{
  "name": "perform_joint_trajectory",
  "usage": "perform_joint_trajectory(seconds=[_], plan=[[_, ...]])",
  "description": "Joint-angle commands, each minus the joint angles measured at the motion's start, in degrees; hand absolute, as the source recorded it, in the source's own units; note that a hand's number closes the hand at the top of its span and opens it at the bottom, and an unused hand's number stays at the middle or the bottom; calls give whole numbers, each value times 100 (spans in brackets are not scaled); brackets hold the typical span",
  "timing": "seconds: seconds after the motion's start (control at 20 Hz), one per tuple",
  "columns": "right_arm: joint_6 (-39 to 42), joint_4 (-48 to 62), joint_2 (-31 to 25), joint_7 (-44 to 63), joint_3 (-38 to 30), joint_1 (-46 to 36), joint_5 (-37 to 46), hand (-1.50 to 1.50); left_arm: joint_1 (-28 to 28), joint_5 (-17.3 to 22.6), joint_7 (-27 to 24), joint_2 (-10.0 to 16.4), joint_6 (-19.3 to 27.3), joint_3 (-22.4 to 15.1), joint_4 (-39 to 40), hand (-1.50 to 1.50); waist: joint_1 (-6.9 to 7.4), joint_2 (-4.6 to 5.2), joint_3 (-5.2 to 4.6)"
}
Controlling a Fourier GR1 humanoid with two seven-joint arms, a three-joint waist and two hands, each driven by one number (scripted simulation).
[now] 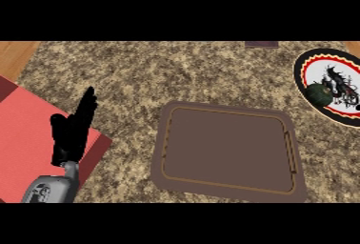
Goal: Pick the squash from the tray and place it in the plate
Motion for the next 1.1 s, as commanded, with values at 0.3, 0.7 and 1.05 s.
perform_joint_trajectory(seconds=[0.3, 0.7, 1.05], plan=[[1125, 80, -184, -249, -473, 309, -516, -150, 377, 12, -188, -108, -153, -100, 308, 0, 37, 69, -49], [1217, -193, -32, -418, -507, 512, -602, -150, 264, -14, 87, -267, -42, -124, 218, 0, 52, 67, -42], [616, -273, 73, -421, -438, 808, -521, -150, 177, 58, 127, -233, -204, -85, 216, 0, 104, 102, -34]])
